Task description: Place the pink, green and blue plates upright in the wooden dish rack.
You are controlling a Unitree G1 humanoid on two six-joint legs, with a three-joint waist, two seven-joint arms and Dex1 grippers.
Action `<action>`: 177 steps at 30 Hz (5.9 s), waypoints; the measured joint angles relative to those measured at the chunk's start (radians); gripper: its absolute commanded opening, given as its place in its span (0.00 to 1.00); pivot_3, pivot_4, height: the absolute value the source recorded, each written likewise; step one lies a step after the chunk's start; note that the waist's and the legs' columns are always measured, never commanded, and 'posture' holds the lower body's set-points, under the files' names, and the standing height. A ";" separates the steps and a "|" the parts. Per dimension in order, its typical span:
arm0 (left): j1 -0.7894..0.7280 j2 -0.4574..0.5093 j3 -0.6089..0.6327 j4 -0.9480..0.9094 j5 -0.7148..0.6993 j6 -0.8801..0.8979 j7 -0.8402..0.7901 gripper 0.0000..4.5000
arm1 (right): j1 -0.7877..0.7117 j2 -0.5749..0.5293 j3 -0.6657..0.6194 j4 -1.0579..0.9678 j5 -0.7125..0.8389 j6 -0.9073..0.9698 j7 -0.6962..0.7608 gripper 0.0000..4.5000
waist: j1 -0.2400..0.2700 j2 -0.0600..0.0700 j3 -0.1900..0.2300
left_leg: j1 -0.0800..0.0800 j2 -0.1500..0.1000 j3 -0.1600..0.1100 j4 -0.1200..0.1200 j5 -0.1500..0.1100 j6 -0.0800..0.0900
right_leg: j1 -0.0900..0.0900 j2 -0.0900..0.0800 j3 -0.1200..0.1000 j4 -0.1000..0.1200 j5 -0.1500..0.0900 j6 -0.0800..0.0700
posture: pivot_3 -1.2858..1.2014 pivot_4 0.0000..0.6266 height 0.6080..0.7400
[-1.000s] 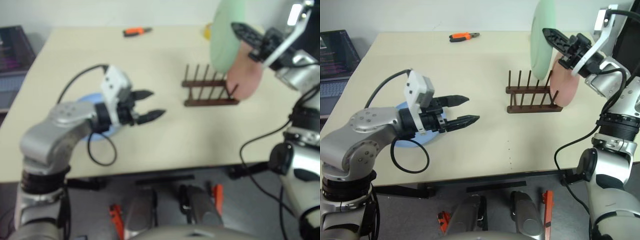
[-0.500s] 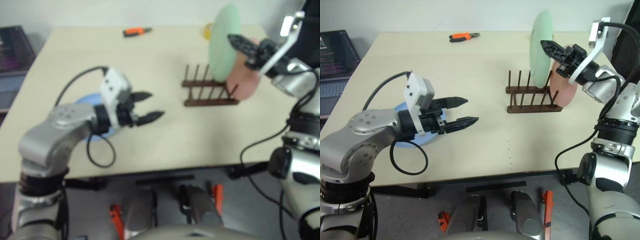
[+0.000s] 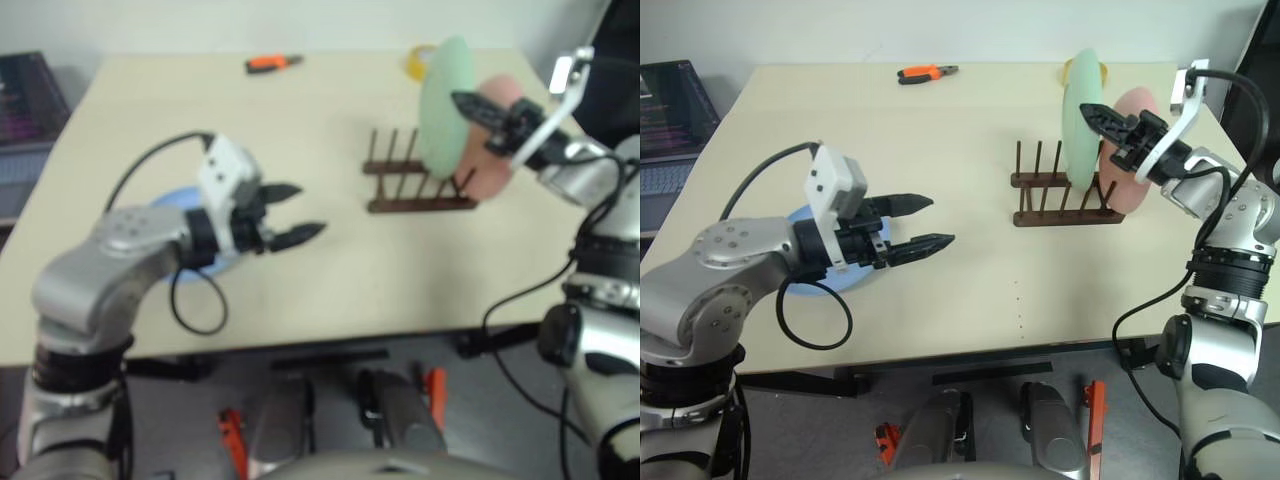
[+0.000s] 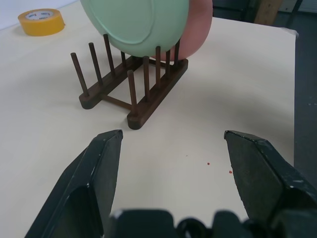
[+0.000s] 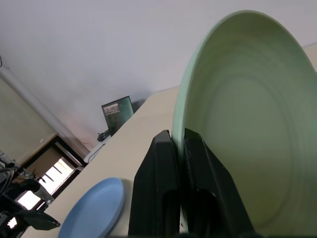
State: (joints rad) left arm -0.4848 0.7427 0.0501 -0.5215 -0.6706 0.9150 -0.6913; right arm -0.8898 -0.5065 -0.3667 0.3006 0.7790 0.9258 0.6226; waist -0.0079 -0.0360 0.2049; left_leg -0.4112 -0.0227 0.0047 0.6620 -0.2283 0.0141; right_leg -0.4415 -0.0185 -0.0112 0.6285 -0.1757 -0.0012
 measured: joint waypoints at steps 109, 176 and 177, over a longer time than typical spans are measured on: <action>-0.315 -0.172 0.194 0.448 0.205 0.221 0.438 0.00 | -0.053 0.327 0.958 -0.028 -0.914 -0.688 0.125 0.68 | -0.013 -0.002 -0.004 | -0.005 0.001 -0.002 0.000 0.002 -0.005 | -0.007 -0.002 -0.004 0.003 0.003 -0.004 | 0.52 0.24 1.00; 0.207 0.041 0.079 0.001 0.094 -0.268 -0.081 0.80 | -0.170 0.196 0.110 -0.135 -0.119 0.031 -0.105 0.00 | -0.025 -0.004 -0.003 | 0.002 0.004 0.000 -0.003 0.003 -0.006 | -0.007 0.001 -0.003 0.016 -0.005 -0.014 | 0.52 0.24 1.00; 0.201 0.041 0.070 0.001 0.103 -0.273 -0.081 0.80 | -0.162 0.196 0.107 -0.149 -0.103 0.054 -0.115 0.00 | -0.025 -0.004 -0.003 | 0.002 0.005 -0.001 -0.003 0.003 -0.006 | -0.007 0.002 -0.003 0.016 -0.005 -0.014 | 0.52 0.24 1.00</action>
State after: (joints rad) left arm -0.2834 0.7839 0.1199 -0.5205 -0.5675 0.6423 -0.7719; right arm -1.0518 -0.3103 -0.2593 0.1513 0.6764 0.9794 0.5078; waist -0.0329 -0.0402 0.2018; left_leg -0.4088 -0.0178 0.0038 0.6592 -0.2251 0.0080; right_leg -0.4482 -0.0162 -0.0142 0.6443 -0.1811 -0.0153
